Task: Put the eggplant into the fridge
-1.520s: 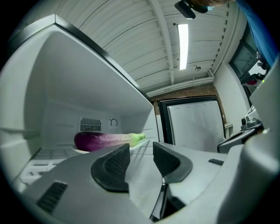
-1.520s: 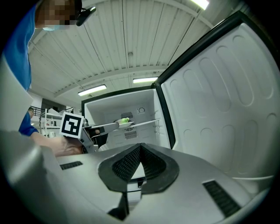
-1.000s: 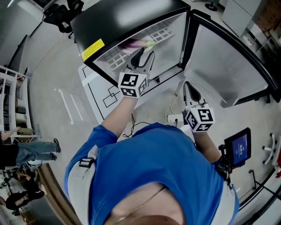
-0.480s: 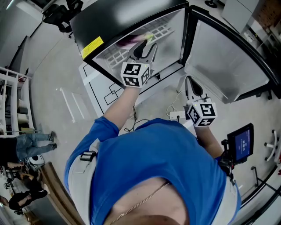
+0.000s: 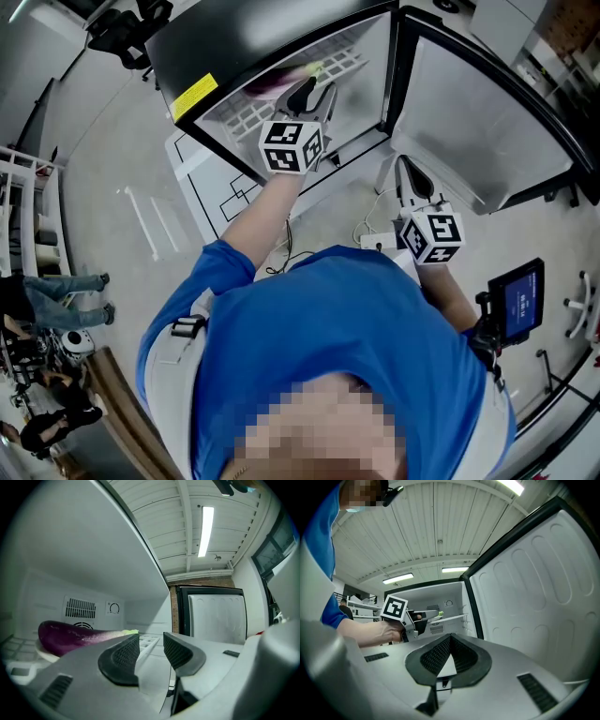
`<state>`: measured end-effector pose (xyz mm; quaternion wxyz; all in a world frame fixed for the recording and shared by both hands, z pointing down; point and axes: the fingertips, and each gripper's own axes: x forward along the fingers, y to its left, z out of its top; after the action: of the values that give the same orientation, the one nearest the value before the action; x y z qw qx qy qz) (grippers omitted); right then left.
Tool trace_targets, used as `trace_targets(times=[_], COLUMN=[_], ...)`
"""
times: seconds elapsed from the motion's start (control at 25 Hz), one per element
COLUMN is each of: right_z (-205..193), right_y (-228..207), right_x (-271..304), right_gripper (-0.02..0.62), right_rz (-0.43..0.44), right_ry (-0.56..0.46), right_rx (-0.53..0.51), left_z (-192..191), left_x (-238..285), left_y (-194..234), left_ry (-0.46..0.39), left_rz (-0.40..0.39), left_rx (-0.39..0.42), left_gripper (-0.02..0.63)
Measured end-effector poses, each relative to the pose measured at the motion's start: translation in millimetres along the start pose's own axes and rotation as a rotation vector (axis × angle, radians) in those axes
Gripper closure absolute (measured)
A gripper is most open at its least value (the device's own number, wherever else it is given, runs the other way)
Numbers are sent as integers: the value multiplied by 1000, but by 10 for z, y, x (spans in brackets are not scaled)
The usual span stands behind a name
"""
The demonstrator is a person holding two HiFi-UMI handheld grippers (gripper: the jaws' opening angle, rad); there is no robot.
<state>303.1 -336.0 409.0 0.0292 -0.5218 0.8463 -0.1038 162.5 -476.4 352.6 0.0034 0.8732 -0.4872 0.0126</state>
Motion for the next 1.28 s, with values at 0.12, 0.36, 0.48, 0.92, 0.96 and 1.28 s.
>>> trace_targets(times=[0.12,0.36,0.48,0.92,0.96,1.28], right_z=[7,-5,-15,4,3,-110], right_y=[9,0,-14,-81,-85,-177], right_x=[1,-18,-41,-142,-156,-132], right_gripper=[594,594,594,594,594,594], right_rz=[2,-2,-5,-18,-19,-26], right_ry=[-2,3,6,0,-1,0], right_rx=[-4,-5,-4,-7,-7,8], left_z=[-7,-13,-4,22,22,-93], left_x=[47,136,175,312,320,429], left_y=[2,-7,-12,-14,-21,25], left_ry=[8,14,14,24,26,35], left_rz=[1,-1,-3,5,5,13], left_rx=[-18,-37,-49,-107,-105,-97], left_gripper=[436,436,436,436,436,436])
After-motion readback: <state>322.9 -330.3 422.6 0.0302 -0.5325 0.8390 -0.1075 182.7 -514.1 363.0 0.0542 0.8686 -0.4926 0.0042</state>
